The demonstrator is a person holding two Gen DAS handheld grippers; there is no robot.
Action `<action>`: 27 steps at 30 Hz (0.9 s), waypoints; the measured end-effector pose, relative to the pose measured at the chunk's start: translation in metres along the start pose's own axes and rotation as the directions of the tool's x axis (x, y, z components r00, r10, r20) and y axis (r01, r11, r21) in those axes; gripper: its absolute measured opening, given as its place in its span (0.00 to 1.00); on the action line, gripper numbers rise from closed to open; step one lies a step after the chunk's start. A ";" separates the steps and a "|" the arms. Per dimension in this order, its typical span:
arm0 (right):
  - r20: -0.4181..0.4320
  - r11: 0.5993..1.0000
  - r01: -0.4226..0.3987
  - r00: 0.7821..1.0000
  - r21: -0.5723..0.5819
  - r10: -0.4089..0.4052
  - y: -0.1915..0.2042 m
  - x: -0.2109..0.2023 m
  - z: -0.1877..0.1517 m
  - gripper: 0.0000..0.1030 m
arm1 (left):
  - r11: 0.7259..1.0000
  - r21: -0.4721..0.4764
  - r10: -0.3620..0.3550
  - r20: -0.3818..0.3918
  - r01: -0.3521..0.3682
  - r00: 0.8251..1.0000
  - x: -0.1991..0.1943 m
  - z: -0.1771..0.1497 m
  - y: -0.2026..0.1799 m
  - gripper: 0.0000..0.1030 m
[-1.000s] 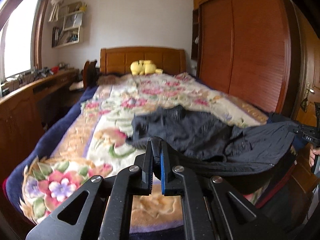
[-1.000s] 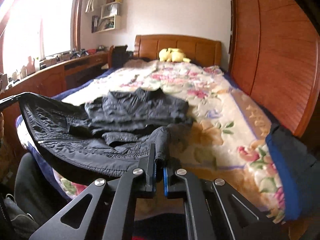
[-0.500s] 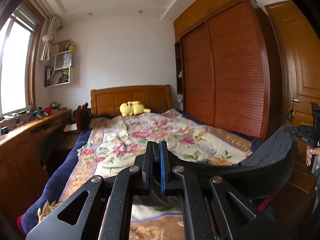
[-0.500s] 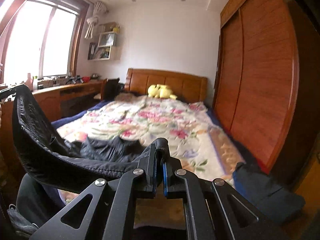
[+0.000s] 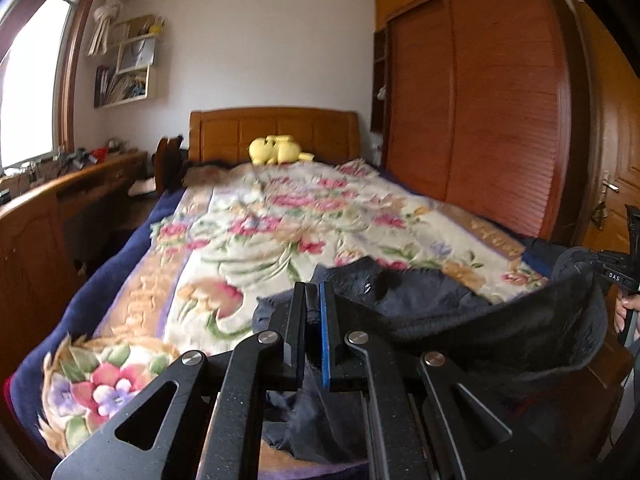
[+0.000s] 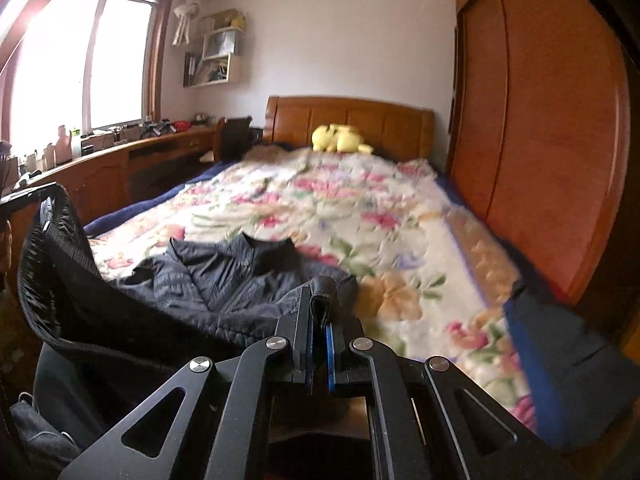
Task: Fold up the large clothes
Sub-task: 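Grasp the jacket hem with both tools and lift it toward the collar, then lay the hem over the collar and open both tools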
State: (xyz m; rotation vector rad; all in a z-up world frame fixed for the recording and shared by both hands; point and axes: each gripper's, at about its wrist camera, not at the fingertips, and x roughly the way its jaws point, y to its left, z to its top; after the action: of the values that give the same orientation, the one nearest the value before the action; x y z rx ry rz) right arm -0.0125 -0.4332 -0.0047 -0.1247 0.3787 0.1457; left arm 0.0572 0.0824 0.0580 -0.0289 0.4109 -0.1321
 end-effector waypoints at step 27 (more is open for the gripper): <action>-0.163 0.980 0.160 0.970 -0.119 -0.178 0.003 0.368 0.156 0.04 | 0.979 0.014 0.200 -0.185 -0.201 0.962 0.297 0.092 0.076 0.06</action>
State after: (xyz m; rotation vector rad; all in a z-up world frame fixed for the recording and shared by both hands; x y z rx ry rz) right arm 0.3808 -0.3635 0.0003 -0.2737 0.5319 -0.0150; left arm 0.3731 0.1183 0.0209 0.0203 0.5978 0.0675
